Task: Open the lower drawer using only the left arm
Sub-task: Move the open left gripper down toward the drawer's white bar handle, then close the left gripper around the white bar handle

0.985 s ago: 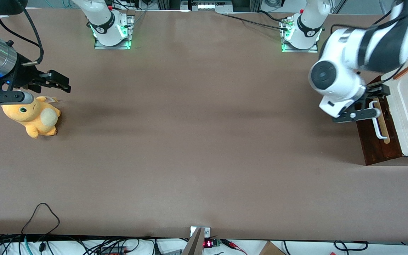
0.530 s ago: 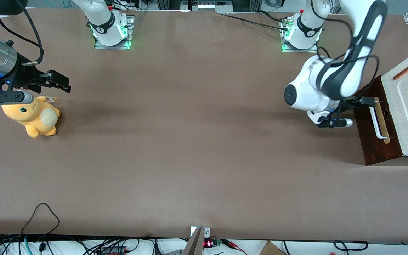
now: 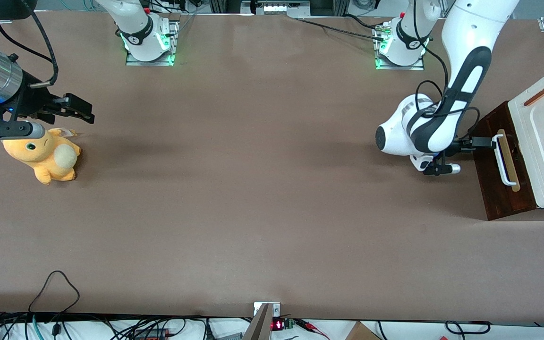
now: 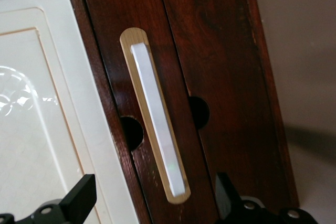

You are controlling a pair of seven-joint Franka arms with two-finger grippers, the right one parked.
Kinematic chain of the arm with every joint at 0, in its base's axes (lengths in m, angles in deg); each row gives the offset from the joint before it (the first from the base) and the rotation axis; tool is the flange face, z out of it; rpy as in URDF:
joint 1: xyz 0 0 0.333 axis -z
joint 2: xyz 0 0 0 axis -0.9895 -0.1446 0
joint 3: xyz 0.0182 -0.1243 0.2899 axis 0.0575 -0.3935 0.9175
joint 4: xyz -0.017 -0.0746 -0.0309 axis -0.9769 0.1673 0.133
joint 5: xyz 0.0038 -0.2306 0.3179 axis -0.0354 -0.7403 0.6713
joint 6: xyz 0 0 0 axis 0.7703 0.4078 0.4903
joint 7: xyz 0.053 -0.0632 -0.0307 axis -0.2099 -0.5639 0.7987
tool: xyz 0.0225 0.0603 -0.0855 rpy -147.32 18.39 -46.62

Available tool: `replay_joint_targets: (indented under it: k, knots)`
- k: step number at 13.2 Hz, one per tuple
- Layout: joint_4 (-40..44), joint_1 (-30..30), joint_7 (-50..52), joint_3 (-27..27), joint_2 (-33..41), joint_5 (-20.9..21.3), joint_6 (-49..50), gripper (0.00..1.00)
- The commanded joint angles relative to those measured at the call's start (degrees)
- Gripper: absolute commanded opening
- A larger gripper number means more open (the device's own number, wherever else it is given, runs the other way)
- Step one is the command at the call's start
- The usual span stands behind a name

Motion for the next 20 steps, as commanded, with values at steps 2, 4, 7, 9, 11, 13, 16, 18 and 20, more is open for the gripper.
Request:
replay_joint_targets:
  k: [2, 4, 7, 9, 11, 13, 16, 18, 20]
  knots:
    - [1.24, 0.75, 1.15, 3.13, -2.65, 6.45, 1.01, 0.97]
    - [1.33, 0.48, 1.59, 3.22, -3.01, 7.09, 1.01, 0.93]
    - [1.42, 0.13, 1.68, 3.31, -3.54, 7.61, 0.75, 0.85]
    - [1.42, -0.22, 1.68, 3.75, -4.06, 9.71, 0.58, 0.8]
    - [1.77, -0.22, 1.68, 4.27, -4.42, 10.51, 0.4, 0.78]
    - [2.21, -0.22, 1.68, 5.41, -5.03, 11.92, 0.14, 0.78]
    - [2.56, -0.22, 1.68, 5.59, -5.47, 12.01, -0.04, 0.76]
    - [2.74, -0.57, 1.68, 5.94, -5.65, 12.01, -1.44, 0.75]
    - [3.79, -0.57, 1.76, 6.21, -6.43, 12.1, -1.45, 0.75]
